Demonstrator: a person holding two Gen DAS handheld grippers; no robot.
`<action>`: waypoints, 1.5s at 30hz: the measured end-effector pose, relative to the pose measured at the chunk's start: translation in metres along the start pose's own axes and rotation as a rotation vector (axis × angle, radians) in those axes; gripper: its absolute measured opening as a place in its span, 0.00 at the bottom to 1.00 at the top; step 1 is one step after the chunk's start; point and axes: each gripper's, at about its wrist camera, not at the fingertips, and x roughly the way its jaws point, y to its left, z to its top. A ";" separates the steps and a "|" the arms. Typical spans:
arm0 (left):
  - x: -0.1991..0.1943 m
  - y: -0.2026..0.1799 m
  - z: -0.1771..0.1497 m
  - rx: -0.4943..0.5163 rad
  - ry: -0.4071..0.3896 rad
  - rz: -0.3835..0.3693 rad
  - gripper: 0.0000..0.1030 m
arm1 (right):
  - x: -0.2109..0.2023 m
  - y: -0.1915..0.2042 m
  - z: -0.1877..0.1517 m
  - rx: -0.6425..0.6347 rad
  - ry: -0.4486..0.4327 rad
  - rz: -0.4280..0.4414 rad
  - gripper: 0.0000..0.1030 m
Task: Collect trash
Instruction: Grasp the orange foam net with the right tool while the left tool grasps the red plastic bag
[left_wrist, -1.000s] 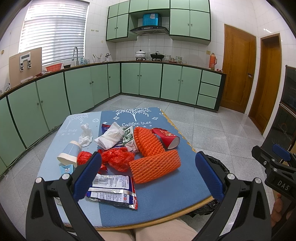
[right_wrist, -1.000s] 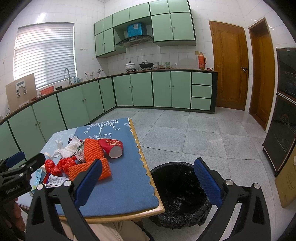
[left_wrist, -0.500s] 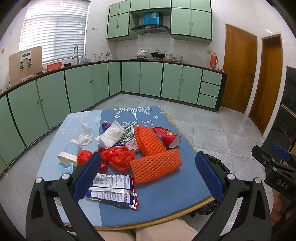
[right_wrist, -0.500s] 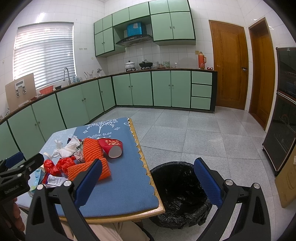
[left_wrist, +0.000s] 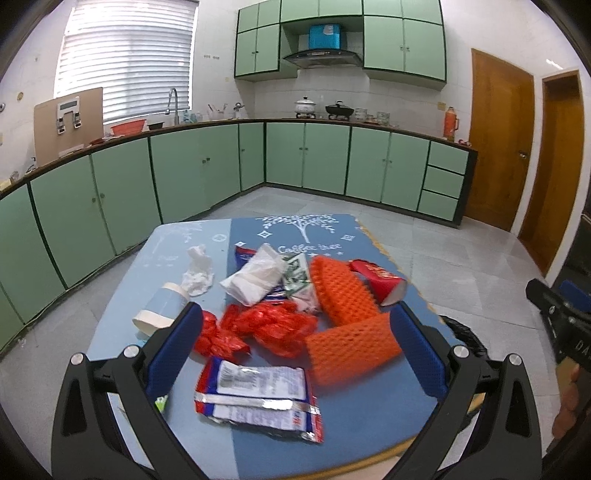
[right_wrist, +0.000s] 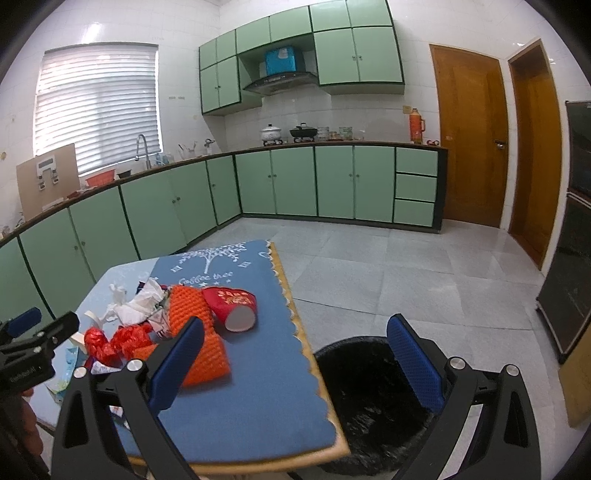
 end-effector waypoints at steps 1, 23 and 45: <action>0.004 0.003 0.000 0.000 0.004 0.003 0.95 | 0.004 0.001 0.000 -0.002 0.007 0.005 0.92; 0.060 0.060 -0.025 -0.053 0.093 0.119 0.93 | 0.126 0.082 -0.045 -0.129 0.298 0.232 0.87; 0.078 0.042 -0.026 -0.038 0.127 0.063 0.93 | 0.095 0.078 -0.042 -0.166 0.307 0.397 0.11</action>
